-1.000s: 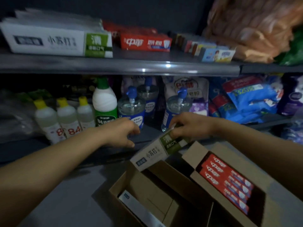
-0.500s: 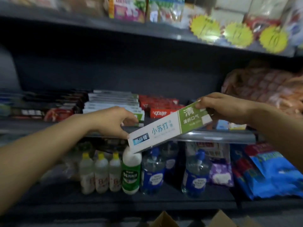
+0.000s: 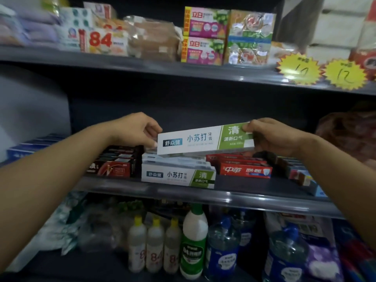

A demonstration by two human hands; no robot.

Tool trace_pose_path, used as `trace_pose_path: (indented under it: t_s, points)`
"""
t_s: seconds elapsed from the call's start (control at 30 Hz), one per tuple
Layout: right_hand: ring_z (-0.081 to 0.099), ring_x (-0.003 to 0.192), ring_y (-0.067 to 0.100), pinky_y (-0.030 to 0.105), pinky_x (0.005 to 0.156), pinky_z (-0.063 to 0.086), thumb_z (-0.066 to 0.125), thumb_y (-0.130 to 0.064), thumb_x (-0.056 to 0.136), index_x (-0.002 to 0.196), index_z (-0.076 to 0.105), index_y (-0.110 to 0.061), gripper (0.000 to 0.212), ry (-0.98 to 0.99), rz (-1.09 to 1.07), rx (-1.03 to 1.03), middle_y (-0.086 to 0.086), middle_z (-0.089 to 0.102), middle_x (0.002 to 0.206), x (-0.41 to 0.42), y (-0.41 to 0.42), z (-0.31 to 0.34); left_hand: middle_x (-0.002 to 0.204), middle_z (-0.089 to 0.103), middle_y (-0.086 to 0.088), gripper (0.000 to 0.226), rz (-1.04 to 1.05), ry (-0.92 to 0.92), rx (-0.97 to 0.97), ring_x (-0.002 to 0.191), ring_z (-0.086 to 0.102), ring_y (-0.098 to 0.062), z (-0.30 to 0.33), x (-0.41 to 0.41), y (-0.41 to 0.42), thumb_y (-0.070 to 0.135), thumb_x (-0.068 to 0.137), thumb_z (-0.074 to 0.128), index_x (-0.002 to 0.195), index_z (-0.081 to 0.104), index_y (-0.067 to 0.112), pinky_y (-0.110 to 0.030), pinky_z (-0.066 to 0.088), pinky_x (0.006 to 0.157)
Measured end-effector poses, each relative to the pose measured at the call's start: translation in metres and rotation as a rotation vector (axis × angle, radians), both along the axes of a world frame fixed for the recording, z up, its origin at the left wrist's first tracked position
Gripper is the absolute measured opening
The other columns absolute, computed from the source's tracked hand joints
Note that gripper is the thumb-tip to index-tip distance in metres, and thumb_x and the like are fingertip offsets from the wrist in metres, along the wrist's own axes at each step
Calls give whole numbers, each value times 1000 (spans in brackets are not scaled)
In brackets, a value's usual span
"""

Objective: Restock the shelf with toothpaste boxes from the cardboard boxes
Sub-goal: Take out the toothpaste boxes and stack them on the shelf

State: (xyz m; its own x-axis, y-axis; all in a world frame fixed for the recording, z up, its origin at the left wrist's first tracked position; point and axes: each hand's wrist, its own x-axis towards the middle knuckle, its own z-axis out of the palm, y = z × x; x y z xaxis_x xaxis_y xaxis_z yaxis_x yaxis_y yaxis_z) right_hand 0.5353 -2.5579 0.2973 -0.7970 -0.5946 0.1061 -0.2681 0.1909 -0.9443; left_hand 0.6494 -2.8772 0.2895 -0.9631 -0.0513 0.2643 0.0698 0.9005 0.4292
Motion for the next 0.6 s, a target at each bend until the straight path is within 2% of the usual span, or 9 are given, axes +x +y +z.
trace_pose_path:
  t_s: [0.1, 0.2, 0.27, 0.33, 0.47, 0.6]
  points:
    - [70, 91, 26, 38, 81, 58, 49, -21, 96, 111, 58, -2, 26, 17, 5, 24, 15, 72, 101, -10, -20, -6, 102, 69, -2, 37, 53, -6, 129, 91, 67, -14, -9, -11, -13, 7, 81, 74, 115, 64, 16, -36, 54, 90]
    - [69, 94, 26, 38, 83, 58, 50, -21, 96, 115, 58, -1, 28, 43, 14, 36, 17, 70, 106, -22, -38, -11, 101, 64, -7, 42, 108, -3, 288, 89, 67, -19, -17, -23, -22, 1, 84, 69, 124, 58, 7, -27, 57, 76]
    - [69, 93, 24, 34, 78, 59, 50, -19, 96, 116, 58, 1, 29, 65, 32, 48, 19, 68, 109, -31, -50, -14, 101, 62, -9, 44, 149, 19, 350, 87, 67, -19, -21, -34, -29, -2, 85, 67, 127, 55, 3, -22, 55, 70]
    - [69, 93, 23, 31, 76, 59, 50, -18, 97, 116, 58, 0, 28, 85, 49, 77, 17, 68, 109, -41, -60, -15, 97, 62, -7, 46, 187, 43, 376, 86, 66, -19, -24, -47, -36, -3, 84, 67, 128, 55, 2, -28, 57, 77]
    - [68, 101, 25, 36, 87, 56, 51, -17, 96, 118, 57, -12, 23, 102, 29, 118, 14, 68, 112, -65, -77, -19, 91, 64, -3, 48, 246, 88, 372, 90, 66, -20, -30, -73, -51, 0, 83, 69, 129, 55, 5, -40, 52, 94]
    - [68, 99, 17, 24, 74, 57, 53, -18, 96, 123, 55, -18, 27, 137, -5, 191, 6, 66, 114, -87, -91, -19, 95, 62, -3, 51, 243, 103, 410, 99, 64, -23, -35, -99, -63, -1, 82, 69, 130, 54, 6, -41, 49, 99]
